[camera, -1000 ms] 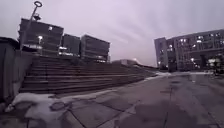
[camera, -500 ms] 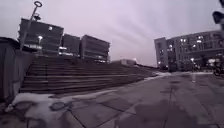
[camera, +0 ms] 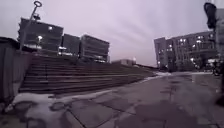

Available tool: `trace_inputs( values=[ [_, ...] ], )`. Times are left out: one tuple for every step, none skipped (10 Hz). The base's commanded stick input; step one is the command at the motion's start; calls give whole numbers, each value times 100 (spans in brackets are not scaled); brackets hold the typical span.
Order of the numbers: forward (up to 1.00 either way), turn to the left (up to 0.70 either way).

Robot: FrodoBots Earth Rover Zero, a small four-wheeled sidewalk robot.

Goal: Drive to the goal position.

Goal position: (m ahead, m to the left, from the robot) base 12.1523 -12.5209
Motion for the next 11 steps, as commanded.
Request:
trace_inputs(
  values=[
    [0,-45],
    [0,-45],
    [0,-45],
    [0,-45],
    [0,-45],
    [0,-45],
    [0,-45],
    [0,-45],
    [0,-45],
    [0,-45],
    [0,-45]
  ],
)
